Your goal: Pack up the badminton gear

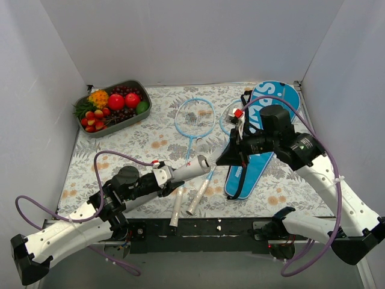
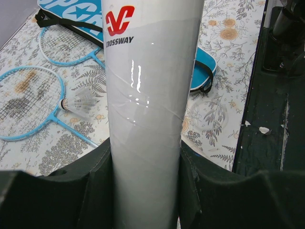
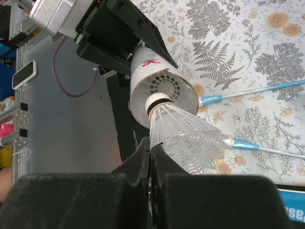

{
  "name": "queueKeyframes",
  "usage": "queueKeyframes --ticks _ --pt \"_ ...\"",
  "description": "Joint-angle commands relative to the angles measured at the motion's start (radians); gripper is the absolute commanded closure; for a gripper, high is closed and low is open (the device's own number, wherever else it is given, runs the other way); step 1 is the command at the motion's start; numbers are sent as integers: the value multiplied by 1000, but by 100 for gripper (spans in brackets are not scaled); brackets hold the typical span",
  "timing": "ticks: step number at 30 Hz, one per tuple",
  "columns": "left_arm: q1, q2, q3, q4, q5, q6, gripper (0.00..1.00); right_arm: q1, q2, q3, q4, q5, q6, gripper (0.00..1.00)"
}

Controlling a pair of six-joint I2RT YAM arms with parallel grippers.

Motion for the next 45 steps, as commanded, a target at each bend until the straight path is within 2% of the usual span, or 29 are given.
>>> queueKeyframes --ticks 1,9,16,27,32,35,37,39,45 --pt "-2 -16 31 17 0 11 100 52 21 -1 87 12 41 99" --pt "-2 -24 30 18 3 11 100 126 91 -21 161 42 58 99" --pt "-4 -36 28 21 15 10 100 149 146 -102 297 -22 91 99" --pt "-2 -45 25 27 24 8 100 285 277 -138 466 -73 157 99" --pt "-4 -56 19 34 21 7 100 301 292 -208 543 -94 173 98" --pt "-4 -65 11 34 23 8 100 299 259 -216 544 -65 173 78" --pt "-4 -74 8 35 21 5 100 293 239 -198 511 -24 158 60" --pt "-4 -81 1 40 18 7 100 264 214 -184 495 -14 158 55" --pt "-4 -99 -12 51 16 1 100 108 154 -118 403 -13 164 51"
